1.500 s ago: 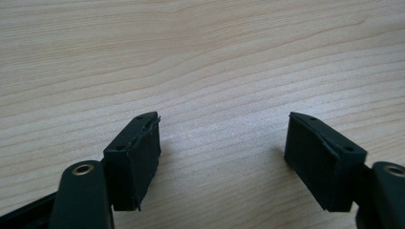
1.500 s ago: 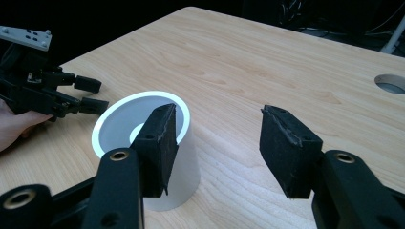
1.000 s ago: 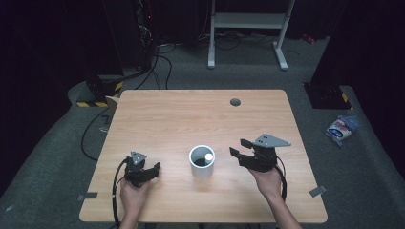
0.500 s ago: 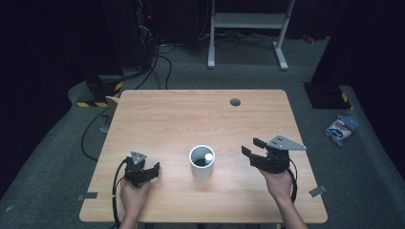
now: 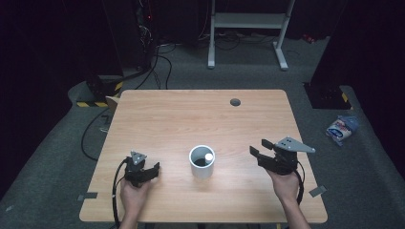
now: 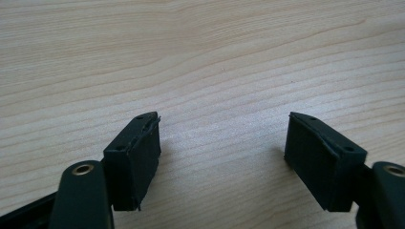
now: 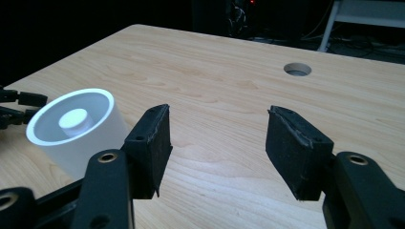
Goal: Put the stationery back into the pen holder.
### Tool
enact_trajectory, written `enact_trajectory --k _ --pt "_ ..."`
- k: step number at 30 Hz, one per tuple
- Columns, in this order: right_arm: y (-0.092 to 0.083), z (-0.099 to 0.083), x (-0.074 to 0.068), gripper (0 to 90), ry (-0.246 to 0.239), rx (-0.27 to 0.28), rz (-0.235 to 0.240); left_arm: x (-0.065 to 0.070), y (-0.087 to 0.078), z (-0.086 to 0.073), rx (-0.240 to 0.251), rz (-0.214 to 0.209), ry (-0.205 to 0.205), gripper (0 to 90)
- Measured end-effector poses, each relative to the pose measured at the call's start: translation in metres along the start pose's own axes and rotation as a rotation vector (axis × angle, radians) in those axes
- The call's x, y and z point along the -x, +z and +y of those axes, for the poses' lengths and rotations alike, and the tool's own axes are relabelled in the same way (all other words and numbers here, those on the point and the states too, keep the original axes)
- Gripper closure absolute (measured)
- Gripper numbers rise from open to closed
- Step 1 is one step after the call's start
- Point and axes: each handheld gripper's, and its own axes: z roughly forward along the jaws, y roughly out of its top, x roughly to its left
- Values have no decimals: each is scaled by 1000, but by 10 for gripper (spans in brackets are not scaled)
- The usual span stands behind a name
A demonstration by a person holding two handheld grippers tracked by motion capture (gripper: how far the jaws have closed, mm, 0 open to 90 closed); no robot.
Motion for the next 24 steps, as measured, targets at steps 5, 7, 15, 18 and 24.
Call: enact_trajectory --k 5,7,15,18,24 --pt "-3 -5 6 415 12 -3 -21 0 0 0 0 0 0 281" --pt "-4 -7 9 419 20 -5 -26 0 0 0 0 0 0 281" --pt "-8 -17 17 434 45 -29 -57 0 0 0 0 0 1 281" --pt "-10 -20 21 435 52 -33 -68 0 0 0 0 0 0 281" --pt "-11 -28 25 437 60 -46 -89 0 0 0 4 2 -4 281"
